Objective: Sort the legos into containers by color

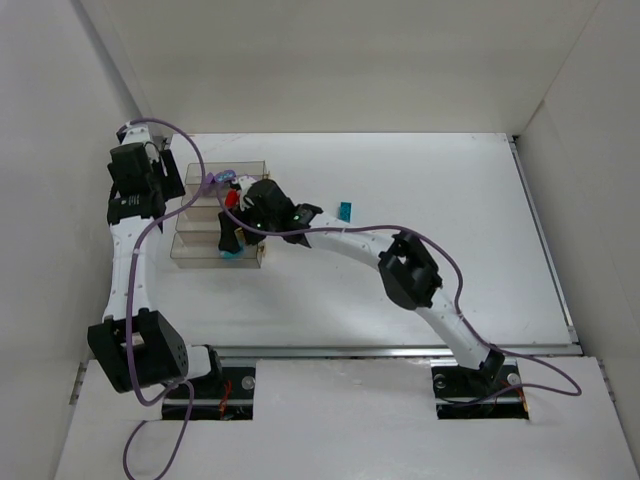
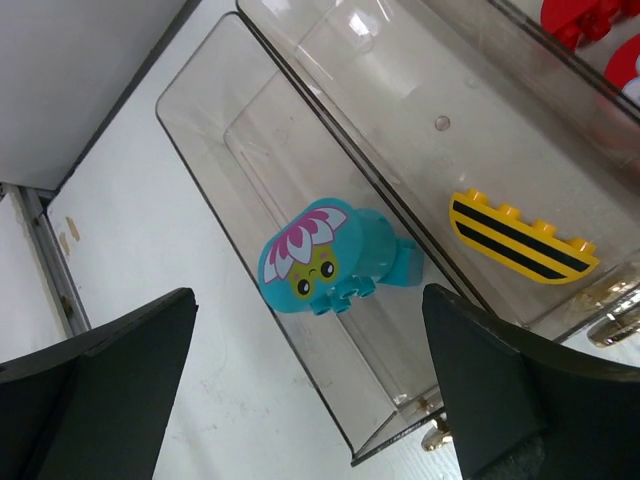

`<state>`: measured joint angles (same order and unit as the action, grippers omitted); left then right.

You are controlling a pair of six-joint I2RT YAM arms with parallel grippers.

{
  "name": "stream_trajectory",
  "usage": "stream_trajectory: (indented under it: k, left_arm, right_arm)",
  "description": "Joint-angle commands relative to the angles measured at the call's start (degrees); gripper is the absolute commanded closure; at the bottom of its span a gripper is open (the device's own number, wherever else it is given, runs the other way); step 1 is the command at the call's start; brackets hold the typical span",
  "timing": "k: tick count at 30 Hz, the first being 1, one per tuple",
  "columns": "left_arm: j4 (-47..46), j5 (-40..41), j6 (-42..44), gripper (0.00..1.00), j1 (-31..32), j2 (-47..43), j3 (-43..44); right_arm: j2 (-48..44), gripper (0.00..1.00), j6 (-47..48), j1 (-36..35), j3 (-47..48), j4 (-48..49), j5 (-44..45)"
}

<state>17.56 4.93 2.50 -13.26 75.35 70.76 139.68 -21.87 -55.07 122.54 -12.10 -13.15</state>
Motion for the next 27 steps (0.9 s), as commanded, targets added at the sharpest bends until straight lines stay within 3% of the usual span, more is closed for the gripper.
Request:
stream_trajectory:
  k: [1,4,8,10,12,15,16,20,24,27]
  left_arm:
    - [-0.34,-0.8,-0.66,0.29,-0.37,0.06,2.36]
    - [-0.34,-0.8,0.57,0.29,-0.37,0.67,3.67]
    - [-0.34,-0.18,1.63,0.29,-0.37,1.29,5.87]
    - [0.19,-0.18,1.63,0.29,-0.37,1.9,7.46]
    - [0.19,-0.79,1.11,0.29,-0.37,2.6,8.16]
    - [0.19,-1.85,0.57,0.29,-0.37,3.31,8.78]
    - [0.19,-1.85,0.57,0.29,-0.37,3.92,8.78]
    - [0.19,-1.85,0.57,0.29,-0.37,4.45,8.78]
    - [0.19,-1.33,0.57,0.29,-0.37,4.98,9.31]
    - [0.19,-1.85,0.57,0.29,-0.37,5.5,9.31]
  right_arm:
    - [-7.13,0.0,3.22,0.22,4.63,0.85,-0.12]
    - [-13.25,0.0,7.26,0.22,4.11,-1.33,3.11]
    - [-24.43,0.0,9.12,1.8,-3.95,-6.87,17.77]
    - [-28.3,0.0,9.12,7.14,-11.51,-9.6,21.94]
    - [-30.95,0.0,4.83,16.16,-15.3,-15.74,17.57]
    - [-29.64,0.0,2.44,24.02,-19.53,-22.94,15.52]
    - [-28.94,0.0,2.44,26.39,-20.06,-23.93,18.57]
    - [-24.38,0.0,4.11,26.42,-20.07,-25.95,22.56]
    - [-19.8,0.1,2.71,26.42,-19.45,-25.53,20.35]
    - [-17.43,0.12,2.18,24.57,-17.53,-24.82,21.67]
